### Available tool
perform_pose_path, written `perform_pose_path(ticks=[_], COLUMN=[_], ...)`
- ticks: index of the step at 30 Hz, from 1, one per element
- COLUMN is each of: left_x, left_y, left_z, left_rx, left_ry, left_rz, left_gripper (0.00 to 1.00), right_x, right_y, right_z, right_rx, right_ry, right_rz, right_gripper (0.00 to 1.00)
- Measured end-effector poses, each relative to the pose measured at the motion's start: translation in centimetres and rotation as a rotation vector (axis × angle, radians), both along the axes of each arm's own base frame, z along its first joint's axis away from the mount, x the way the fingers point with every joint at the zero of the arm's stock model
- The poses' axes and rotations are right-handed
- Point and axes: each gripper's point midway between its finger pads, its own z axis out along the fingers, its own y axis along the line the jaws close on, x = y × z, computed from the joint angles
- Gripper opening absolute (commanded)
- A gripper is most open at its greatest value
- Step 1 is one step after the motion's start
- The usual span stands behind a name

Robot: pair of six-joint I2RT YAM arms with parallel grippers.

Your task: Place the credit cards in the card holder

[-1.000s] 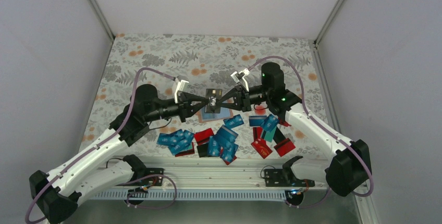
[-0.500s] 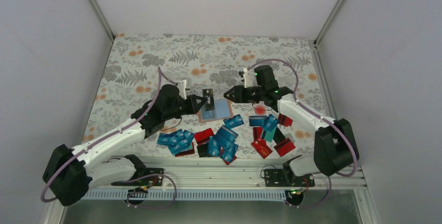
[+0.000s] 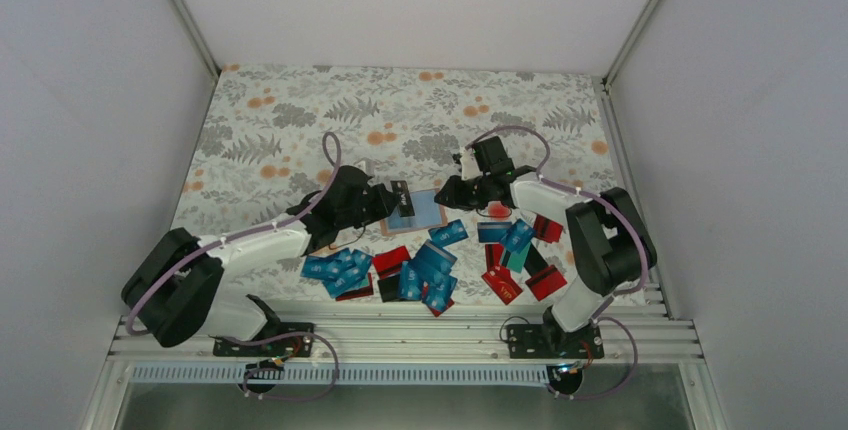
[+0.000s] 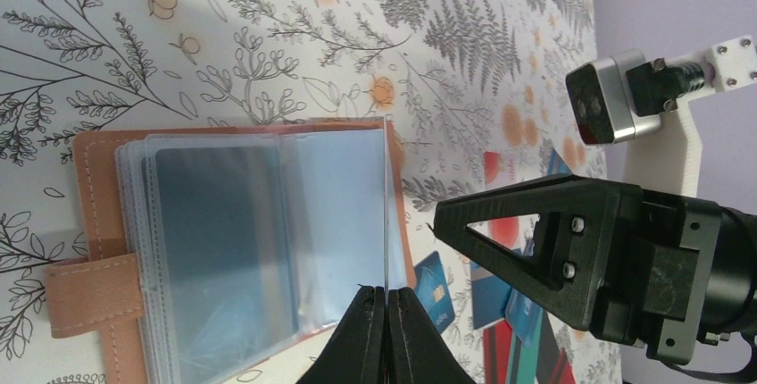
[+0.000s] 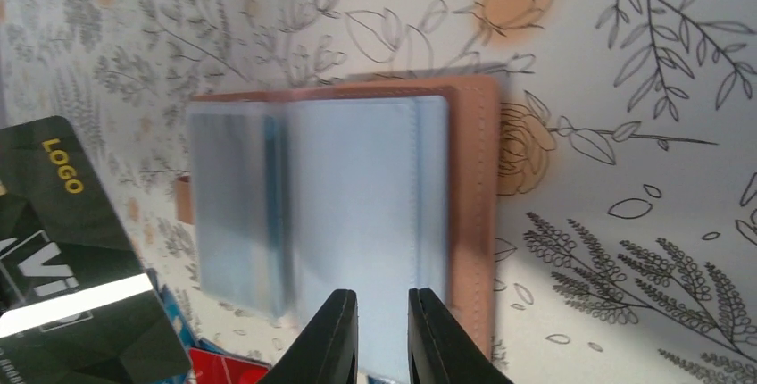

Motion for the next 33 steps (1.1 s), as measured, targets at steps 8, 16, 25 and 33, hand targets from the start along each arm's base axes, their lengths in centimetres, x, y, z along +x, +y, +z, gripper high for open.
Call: perform_pose_path(ticks=[8,16,25,33], left_x=[0.2,0.8,1.2,1.4], left_y=[0.0,-0.1,-0.1,-0.3], left_z=[-2.3,-3.0,-4.1,-4.2], left_rx=[0.039,0.053,0.073,0.073], left_ry=[0.039,0.040,0.049,0.049], left_rz=[0.009,0.021,0.032,0.036], left_gripper=[0.02,0.02,0.02,0.02], right_x=[0.1,0.3,0.2,0.1], right_y=[-0.4,-0.6,-0.5,-0.5], right_z=[-2.6,-3.1,-3.4,-3.4], right_rx=[-0.050,-0.064,-0.054,-0.046], right_ry=[0.039,0.038,0.031,0.029], right_rz=[-0.011,-0.013,-0.009,-0.007], right_gripper=[0.15,0.15,0.14,0.14])
